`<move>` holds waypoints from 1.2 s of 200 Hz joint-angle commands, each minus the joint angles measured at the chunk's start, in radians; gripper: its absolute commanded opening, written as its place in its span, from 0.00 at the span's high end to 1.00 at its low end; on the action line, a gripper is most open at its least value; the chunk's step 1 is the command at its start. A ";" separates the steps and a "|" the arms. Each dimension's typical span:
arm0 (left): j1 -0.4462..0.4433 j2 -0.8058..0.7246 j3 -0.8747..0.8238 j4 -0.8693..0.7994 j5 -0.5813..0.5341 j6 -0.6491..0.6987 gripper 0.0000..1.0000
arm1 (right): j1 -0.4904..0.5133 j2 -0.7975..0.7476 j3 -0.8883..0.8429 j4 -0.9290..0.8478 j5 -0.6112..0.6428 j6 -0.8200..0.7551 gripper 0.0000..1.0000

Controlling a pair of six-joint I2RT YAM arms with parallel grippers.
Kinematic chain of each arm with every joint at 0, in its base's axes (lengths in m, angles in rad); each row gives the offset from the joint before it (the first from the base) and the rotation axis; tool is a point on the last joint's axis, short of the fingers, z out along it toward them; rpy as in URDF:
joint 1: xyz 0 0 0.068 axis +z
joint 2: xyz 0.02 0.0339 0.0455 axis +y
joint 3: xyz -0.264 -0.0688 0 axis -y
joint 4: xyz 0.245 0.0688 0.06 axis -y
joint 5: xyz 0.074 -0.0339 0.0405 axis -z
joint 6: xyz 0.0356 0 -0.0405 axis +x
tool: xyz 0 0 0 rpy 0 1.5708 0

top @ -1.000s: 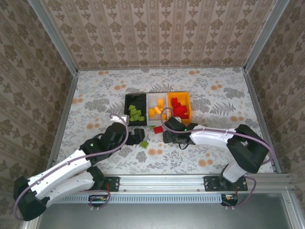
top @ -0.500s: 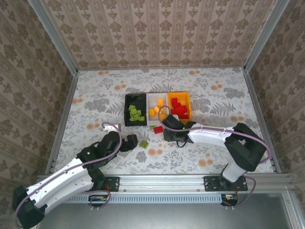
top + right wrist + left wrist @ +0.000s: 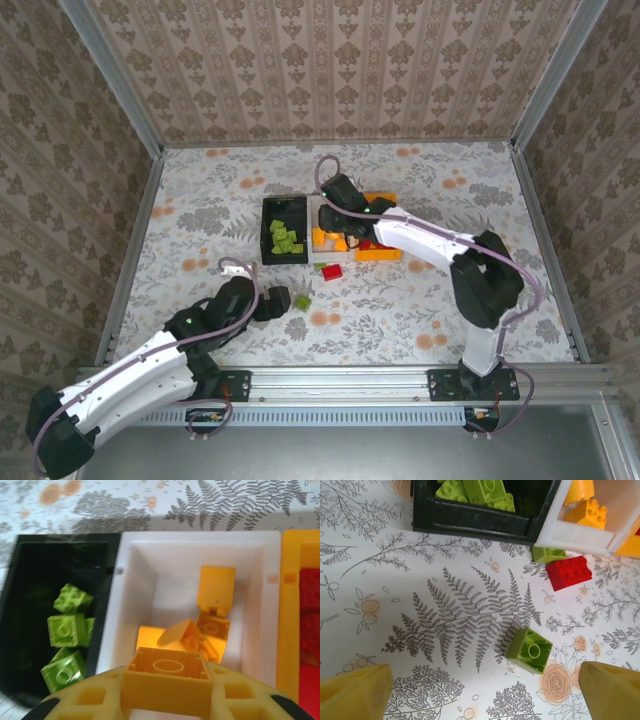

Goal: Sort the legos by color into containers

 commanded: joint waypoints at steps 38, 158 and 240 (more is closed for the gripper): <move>0.009 0.110 0.023 0.049 0.056 0.057 0.03 | -0.027 0.120 0.184 -0.130 0.042 0.000 0.35; -0.116 0.740 0.295 0.095 0.041 0.183 0.19 | -0.007 -0.333 -0.254 0.009 0.039 0.021 0.26; -0.175 0.903 0.348 0.074 -0.022 0.181 0.53 | -0.018 -0.465 -0.374 0.022 0.058 0.036 0.25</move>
